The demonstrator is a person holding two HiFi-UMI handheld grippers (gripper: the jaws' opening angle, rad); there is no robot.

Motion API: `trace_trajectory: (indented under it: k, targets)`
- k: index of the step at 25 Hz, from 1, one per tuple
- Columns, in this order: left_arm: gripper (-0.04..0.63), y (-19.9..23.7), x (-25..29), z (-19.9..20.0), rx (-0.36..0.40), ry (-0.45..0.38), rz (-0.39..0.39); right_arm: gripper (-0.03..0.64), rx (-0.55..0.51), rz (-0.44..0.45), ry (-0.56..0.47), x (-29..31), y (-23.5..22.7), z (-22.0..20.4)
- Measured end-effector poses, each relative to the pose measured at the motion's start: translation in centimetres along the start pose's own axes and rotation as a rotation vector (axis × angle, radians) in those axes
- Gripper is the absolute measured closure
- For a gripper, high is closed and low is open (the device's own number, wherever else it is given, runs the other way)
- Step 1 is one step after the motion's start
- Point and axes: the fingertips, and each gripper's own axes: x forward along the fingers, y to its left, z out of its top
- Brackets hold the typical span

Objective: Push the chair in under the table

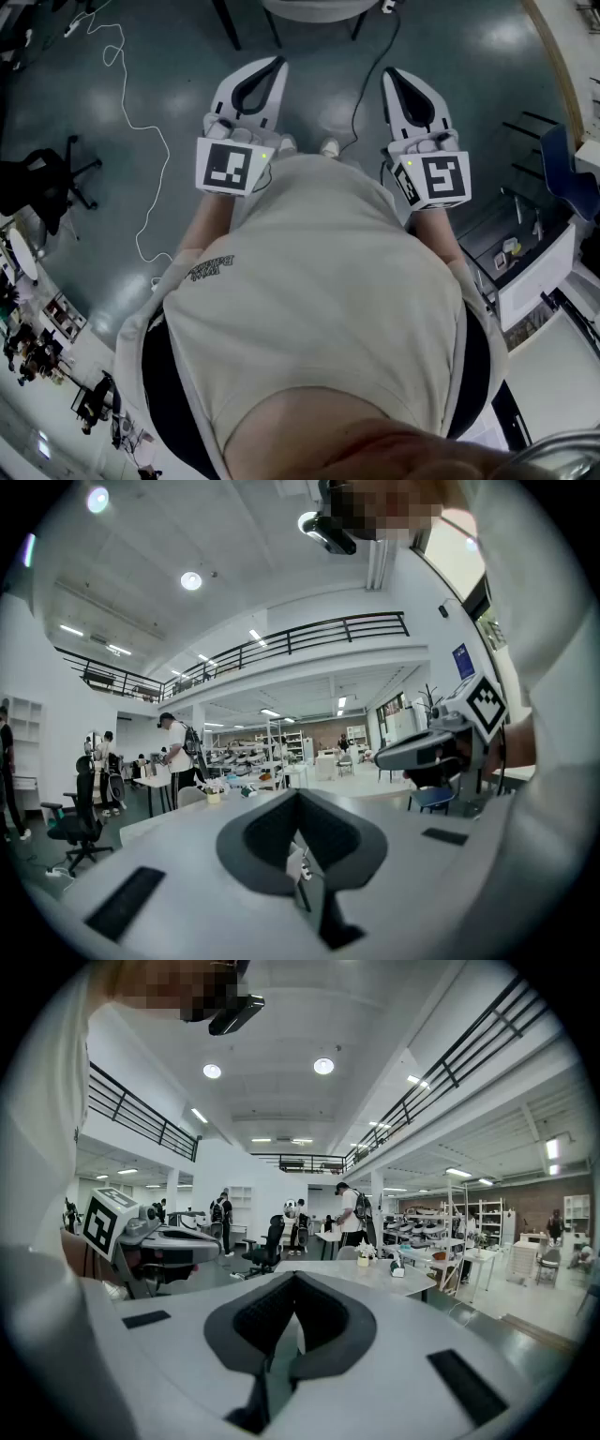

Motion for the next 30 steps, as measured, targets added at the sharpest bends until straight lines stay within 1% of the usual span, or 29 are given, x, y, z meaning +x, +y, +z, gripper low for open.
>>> trace_trajectory:
  k: [10,17,30]
  targets:
    - [0.584,-0.2,-0.2,-0.3,-0.005,0.014,-0.007,0.607,0.006,-0.007,0.015,0.0,0.2,-0.4]
    - [0.584,-0.8,-0.4,-0.5,-0.006,0.022,-0.015,0.607,0.018,-0.009,0.007,-0.4,0.3,-0.6]
    - [0.584,-2.1,0.4,-0.4,-0.002,0.034,-0.018,0.607,0.023,-0.009,0.002,-1.5,-0.7,-0.8]
